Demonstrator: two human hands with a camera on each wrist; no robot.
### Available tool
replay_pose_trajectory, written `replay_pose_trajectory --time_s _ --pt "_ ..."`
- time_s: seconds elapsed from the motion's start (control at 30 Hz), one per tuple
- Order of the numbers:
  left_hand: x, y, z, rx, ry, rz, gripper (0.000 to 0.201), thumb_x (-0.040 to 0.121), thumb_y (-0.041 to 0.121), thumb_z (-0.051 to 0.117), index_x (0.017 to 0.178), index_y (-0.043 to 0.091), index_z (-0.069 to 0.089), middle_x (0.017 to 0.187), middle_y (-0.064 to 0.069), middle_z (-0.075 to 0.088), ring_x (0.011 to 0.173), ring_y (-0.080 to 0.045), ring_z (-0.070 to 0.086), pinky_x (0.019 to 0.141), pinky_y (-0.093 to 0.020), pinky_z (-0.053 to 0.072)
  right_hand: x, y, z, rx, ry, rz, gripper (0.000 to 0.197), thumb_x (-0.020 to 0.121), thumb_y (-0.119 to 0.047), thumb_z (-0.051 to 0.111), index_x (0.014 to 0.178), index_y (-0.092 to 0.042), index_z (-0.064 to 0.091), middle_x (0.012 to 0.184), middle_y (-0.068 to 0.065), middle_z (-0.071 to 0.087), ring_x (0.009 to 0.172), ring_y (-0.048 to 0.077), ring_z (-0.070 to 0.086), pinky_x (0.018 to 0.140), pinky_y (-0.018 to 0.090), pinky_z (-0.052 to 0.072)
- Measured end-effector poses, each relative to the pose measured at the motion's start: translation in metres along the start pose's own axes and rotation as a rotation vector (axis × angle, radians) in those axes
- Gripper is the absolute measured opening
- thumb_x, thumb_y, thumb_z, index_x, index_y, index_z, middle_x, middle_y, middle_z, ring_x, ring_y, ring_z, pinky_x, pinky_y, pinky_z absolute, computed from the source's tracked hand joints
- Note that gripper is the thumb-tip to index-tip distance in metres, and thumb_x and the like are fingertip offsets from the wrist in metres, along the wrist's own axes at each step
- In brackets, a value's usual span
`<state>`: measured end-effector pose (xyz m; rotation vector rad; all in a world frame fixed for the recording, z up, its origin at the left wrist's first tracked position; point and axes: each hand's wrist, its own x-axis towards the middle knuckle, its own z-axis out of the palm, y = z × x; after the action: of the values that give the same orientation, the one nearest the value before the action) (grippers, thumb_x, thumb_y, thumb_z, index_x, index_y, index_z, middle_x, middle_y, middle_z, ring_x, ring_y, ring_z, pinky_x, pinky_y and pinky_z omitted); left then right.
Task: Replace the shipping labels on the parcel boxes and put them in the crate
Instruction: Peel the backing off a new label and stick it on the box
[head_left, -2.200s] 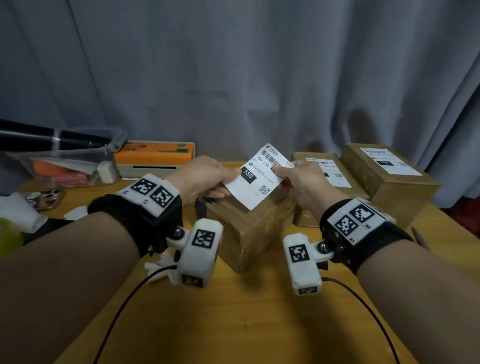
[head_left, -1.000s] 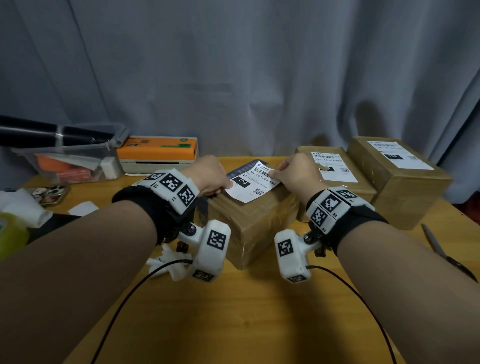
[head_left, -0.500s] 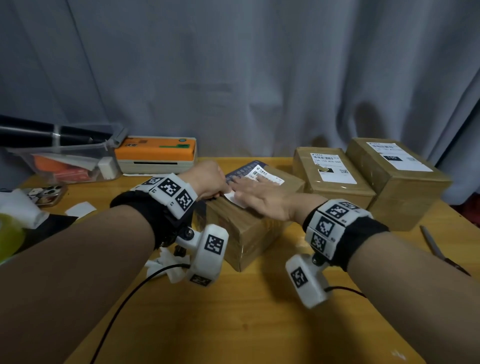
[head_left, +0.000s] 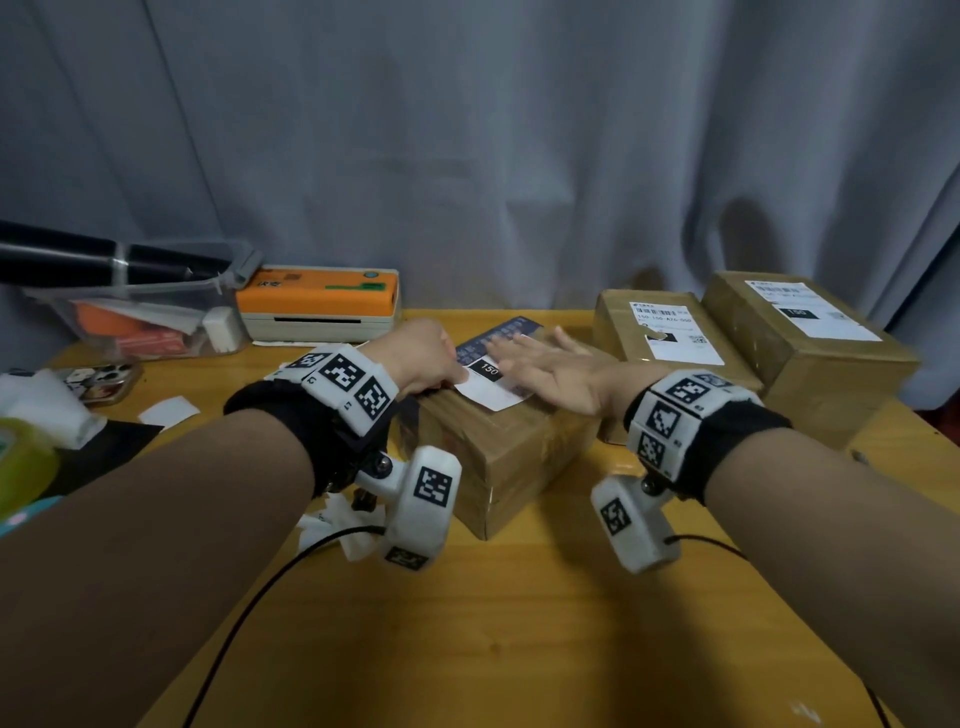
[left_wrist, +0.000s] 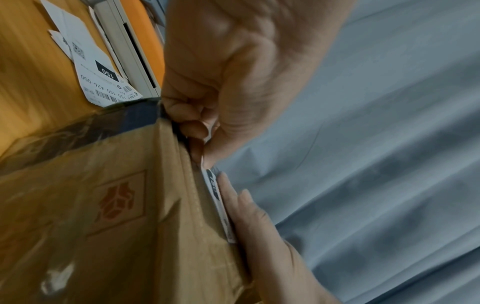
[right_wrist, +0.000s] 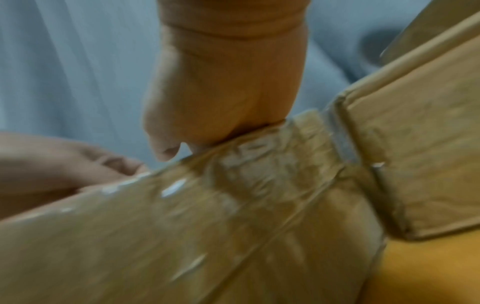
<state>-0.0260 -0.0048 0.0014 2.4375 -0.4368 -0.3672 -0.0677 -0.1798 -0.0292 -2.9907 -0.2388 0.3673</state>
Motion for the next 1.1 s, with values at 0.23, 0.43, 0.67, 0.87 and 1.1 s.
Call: replay_pose_trajectory --time_s 0.23,0.43,0.67,0.87,1.1 --pt "-0.003 -0.001 0.001 0.016 0.026 0.021 0.013 0.085 0.013 0.066 0.093 0.01 0.055 0.072 0.0 0.051 0.071 -0.016 0.05 0.05 -0.022 0.033 0.002 0.02 -0.003 -0.068 0.017 0.147 0.06 0.096 -0.053 -0.003 0.151 -0.03 -0.001 0.159 -0.01 -0.007 0.147 0.011 -0.008 0.115 0.046 -0.018" --pt "-0.001 -0.003 0.002 -0.016 0.029 0.009 0.012 0.085 0.014 0.066 0.087 0.012 0.055 0.073 -0.001 0.053 0.066 -0.013 0.048 0.054 -0.022 0.037 -0.014 -0.012 0.007 -0.006 0.007 -0.059 0.056 0.099 -0.048 0.004 0.152 -0.029 0.003 0.158 -0.014 -0.004 0.146 0.004 -0.008 0.117 0.038 -0.017" --pt "-0.001 -0.005 0.002 -0.047 0.04 0.007 0.012 0.086 0.015 0.066 0.09 0.011 0.055 0.075 -0.002 0.054 0.074 -0.017 0.051 0.055 -0.022 0.038 -0.017 0.005 0.001 -0.007 0.027 0.08 0.058 0.099 -0.05 0.003 0.152 -0.026 0.002 0.16 -0.008 -0.005 0.146 0.007 -0.008 0.118 0.039 -0.014" --pt "0.002 -0.01 0.005 -0.062 0.039 0.019 0.014 0.084 0.016 0.067 0.085 0.012 0.054 0.071 -0.001 0.053 0.066 -0.015 0.049 0.053 -0.023 0.037 -0.022 -0.021 0.015 -0.002 0.025 -0.105 0.052 0.102 -0.041 0.009 0.151 -0.027 0.005 0.159 -0.01 -0.002 0.146 0.006 -0.004 0.118 0.035 -0.013" --pt "0.004 -0.013 0.005 -0.055 0.042 0.01 0.024 0.084 0.017 0.068 0.068 0.013 0.05 0.064 -0.003 0.052 0.061 -0.017 0.047 0.053 -0.024 0.036 -0.019 -0.026 0.01 0.001 0.017 0.057 0.056 0.1 -0.046 0.009 0.152 -0.025 0.003 0.16 -0.007 -0.004 0.147 0.01 -0.005 0.119 0.039 -0.011"
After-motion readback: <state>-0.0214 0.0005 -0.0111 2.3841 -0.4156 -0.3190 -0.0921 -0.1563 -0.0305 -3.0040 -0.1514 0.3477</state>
